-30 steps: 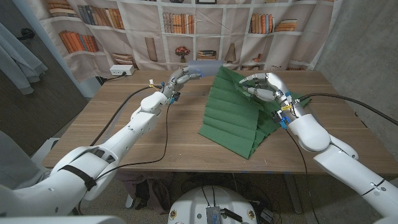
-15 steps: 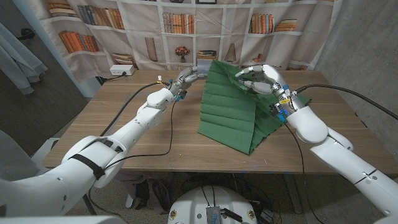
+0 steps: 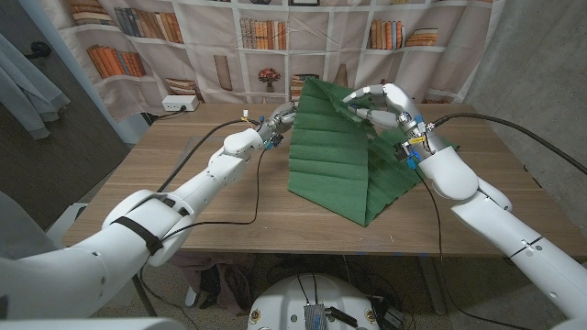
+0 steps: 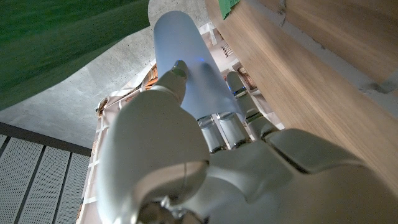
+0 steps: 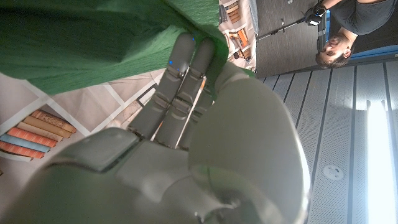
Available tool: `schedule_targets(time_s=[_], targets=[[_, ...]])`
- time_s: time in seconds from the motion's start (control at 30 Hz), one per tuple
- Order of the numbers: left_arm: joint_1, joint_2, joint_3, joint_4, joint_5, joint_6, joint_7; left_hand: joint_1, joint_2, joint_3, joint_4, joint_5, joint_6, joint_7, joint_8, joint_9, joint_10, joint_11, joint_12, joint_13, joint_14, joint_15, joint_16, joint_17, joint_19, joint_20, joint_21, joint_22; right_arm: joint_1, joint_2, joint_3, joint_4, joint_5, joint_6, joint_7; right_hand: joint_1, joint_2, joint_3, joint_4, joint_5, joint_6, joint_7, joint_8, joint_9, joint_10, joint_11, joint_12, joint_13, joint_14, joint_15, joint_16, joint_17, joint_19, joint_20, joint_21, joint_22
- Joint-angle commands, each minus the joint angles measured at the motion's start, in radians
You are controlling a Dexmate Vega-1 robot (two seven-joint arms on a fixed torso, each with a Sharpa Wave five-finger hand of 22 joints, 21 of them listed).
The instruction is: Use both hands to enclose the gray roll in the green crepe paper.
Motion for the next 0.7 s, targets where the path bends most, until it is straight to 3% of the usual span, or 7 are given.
schedule_targets(time_s=[0.03,0.43,0.57,0.7], targets=[[-0.030,-0.022,0.014,0.058,0.004,0.002,-0.048,0.005,-0.003,0.014,0.007,0.004,-0.002,0.009,0.003,0.006,0.001,-0.007,0.003,0.005,0.007,-0.126,0.005,0.004,0.004,-0.024,0.005,0.002,0.064,0.033,-0.025,0.043,-0.027,0.048,0.011,0.004,0.011,0.014,-0.008,-0.007,0.001,-0.009,-0.005,0.003,0.009,-0.005,-0.001,0.005,-0.003,-0.035,-0.007,0.001,-0.010,-0.129,0.008,0.001],[-0.028,-0.017,0.013,0.061,0.003,0.001,-0.067,0.004,-0.002,0.015,0.008,0.005,-0.004,0.007,0.002,0.008,-0.002,-0.007,0.000,0.006,0.002,-0.125,0.003,0.003,-0.001,-0.022,0.012,0.001,0.148,0.063,-0.066,0.112,-0.051,0.069,0.029,0.004,0.015,0.016,-0.008,-0.022,-0.001,-0.009,-0.010,0.009,0.007,-0.009,-0.007,0.010,-0.005,-0.036,-0.018,0.001,-0.019,-0.129,0.014,-0.005],[-0.020,-0.007,0.014,0.042,0.007,0.001,-0.068,0.004,-0.001,0.016,0.009,0.005,-0.004,0.008,0.002,0.008,-0.003,-0.006,0.000,0.008,0.001,-0.125,0.002,0.003,-0.003,-0.021,0.015,0.001,0.175,0.068,-0.073,0.130,-0.072,0.076,0.026,0.003,0.016,0.016,-0.007,-0.028,-0.002,-0.010,-0.011,0.011,0.006,-0.009,-0.009,0.012,-0.007,-0.035,-0.022,0.000,-0.025,-0.129,0.015,-0.008],[0.012,0.008,0.009,-0.013,0.019,-0.004,-0.011,0.004,-0.003,0.016,0.008,0.005,-0.003,0.004,0.003,0.008,-0.004,-0.006,-0.001,0.008,0.000,-0.125,0.002,0.004,-0.006,-0.021,0.017,0.000,0.201,0.068,-0.072,0.142,-0.094,0.085,0.021,0.003,0.017,0.016,-0.006,-0.034,-0.003,-0.011,-0.013,0.013,0.005,-0.009,-0.010,0.015,-0.009,-0.035,-0.026,0.000,-0.030,-0.129,0.017,-0.010]])
